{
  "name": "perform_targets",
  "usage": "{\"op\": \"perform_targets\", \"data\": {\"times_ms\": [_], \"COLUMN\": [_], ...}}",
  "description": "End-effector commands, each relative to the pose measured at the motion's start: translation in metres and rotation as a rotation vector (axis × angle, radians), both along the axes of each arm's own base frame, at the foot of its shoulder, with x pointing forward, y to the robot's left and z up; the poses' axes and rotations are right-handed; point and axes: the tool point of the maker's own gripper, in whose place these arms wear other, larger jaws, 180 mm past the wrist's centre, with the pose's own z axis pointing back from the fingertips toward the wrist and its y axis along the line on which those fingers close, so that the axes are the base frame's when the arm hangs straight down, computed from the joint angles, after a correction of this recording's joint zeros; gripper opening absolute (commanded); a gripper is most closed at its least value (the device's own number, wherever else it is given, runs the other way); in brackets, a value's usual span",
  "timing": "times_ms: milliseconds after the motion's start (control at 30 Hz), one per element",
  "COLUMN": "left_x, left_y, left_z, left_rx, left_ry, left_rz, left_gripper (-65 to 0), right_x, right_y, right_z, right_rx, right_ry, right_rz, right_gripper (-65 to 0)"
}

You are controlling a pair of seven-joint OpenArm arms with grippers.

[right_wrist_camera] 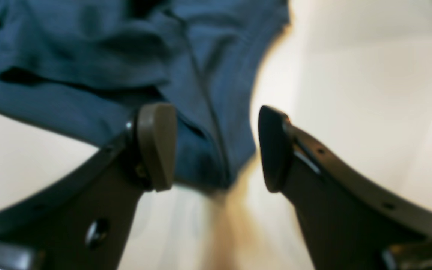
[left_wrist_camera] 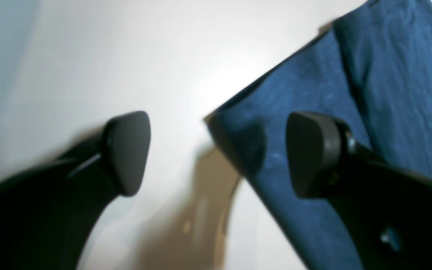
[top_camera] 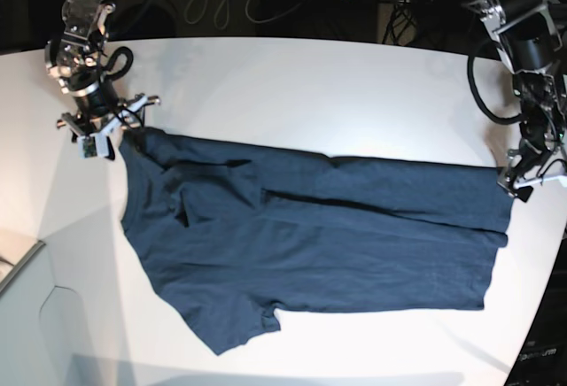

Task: Layout the t-shirt on the table in an organized manner, then fold the t-shirt properly
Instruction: 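Pull the shirt edge back with both grippers, spreading it flat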

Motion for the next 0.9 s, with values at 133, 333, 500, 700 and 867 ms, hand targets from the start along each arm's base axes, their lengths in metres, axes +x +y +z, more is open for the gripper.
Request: {"op": "perform_targets", "data": {"times_ms": [133, 333, 500, 700, 867], "left_x": [0.024, 0.028, 0.023, 0.0, -0.002], "left_y": [-0.013, -0.017, -0.006, -0.003, -0.001], "left_z": [0.008, 0.008, 0.008, -0.024, -0.023], "left_rx": [0.03, 0.046, 0.097, 0.058, 0.061], "left_ry": [-0.003, -0.011, -0.041, 0.049, 0.054], "left_rz": [-0.083, -0.093, -0.05, -0.024, -0.026], "left_gripper": [-13.4, -32.4, -48.5, -59.3, -60.3], "right_x": [0.0, -0.002, 0.003, 0.004, -0.006], "right_y": [-0.001, -0.002, -0.002, -0.011, -0.02], "right_z": [0.001, -0.002, -0.006, -0.024, -0.033], "right_rx": [0.019, 0.02, 0.035, 0.05, 0.04], "right_ry": [-0.018, -0.007, -0.003, 0.052, 0.087], "right_rz": [-0.005, -0.007, -0.008, -0.012, -0.01], "right_gripper": [-30.2, -30.2, -30.2, -30.5, -40.1]}}
